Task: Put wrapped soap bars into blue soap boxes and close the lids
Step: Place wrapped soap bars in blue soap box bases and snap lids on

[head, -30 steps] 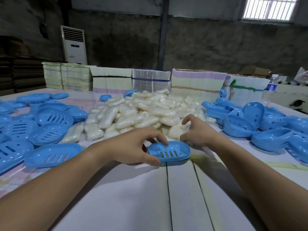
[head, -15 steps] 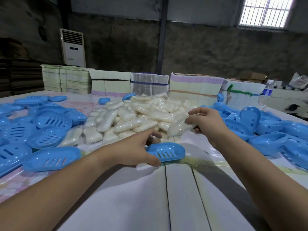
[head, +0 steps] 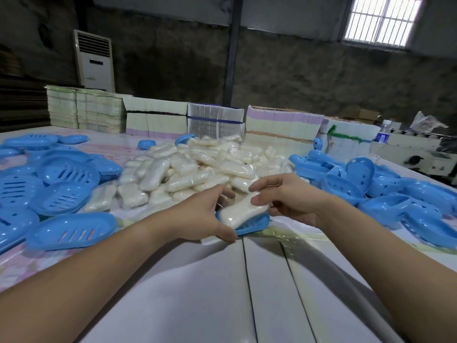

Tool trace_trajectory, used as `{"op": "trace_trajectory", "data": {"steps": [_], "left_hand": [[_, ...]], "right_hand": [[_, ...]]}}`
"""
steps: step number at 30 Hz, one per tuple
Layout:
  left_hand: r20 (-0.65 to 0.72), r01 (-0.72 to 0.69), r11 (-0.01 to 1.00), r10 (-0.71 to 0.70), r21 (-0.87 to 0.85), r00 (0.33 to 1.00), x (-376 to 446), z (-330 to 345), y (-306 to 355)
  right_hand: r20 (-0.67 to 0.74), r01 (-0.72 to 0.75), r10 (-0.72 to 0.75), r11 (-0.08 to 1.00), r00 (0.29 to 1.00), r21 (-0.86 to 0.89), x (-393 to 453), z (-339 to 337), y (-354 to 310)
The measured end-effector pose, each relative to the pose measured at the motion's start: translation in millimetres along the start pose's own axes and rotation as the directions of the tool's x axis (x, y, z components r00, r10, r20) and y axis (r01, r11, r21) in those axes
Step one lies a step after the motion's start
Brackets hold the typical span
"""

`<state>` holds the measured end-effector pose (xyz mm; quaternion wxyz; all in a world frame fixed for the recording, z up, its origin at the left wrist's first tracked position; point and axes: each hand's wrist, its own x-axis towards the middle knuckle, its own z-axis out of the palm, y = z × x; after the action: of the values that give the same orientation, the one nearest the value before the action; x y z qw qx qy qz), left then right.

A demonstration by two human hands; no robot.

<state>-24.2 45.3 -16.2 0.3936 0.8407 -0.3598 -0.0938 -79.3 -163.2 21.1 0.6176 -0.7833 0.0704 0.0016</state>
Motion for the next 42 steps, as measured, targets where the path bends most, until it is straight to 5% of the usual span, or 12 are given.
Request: {"op": "trace_trajectory", "data": {"steps": [5, 9, 14, 30, 34, 42], "left_hand": [[0.001, -0.021, 1.000, 0.021, -0.002, 1.000, 0.4, -1.9, -0.3], [-0.008, -0.051, 0.999, 0.051, 0.011, 0.999, 2.1, 0.0, -3.9], [0.007, -0.047, 0.999, 0.047, 0.013, 0.999, 3.6, -0.5, -4.2], [0.037, -0.016, 1.000, 0.016, 0.009, 0.999, -4.7, -0.9, 3.8], [0.042, -0.021, 1.000, 0.021, 0.000, 0.999, -6.0, -0.5, 2.9], [0.034, -0.072, 0.997, 0.072, 0.012, 0.997, 1.1, 1.2, -6.2]], "right_hand": [[-0.151, 0.172, -0.258, 0.888, 0.954, -0.427, -4.0, 14.1, 12.1], [-0.091, 0.258, -0.406, 0.723, 0.909, -0.641, -5.2, 14.9, 21.1], [-0.001, 0.270, -0.319, 0.803, 0.948, -0.530, -14.0, -6.2, 20.6], [0.070, 0.293, -0.302, 0.798, 0.951, -0.527, -12.7, -16.2, 29.4], [0.093, 0.226, -0.206, 0.895, 0.974, -0.384, -16.0, -26.4, 26.2], [0.041, 0.263, -0.282, 0.818, 0.958, -0.512, -6.3, -19.4, 35.2]]}}
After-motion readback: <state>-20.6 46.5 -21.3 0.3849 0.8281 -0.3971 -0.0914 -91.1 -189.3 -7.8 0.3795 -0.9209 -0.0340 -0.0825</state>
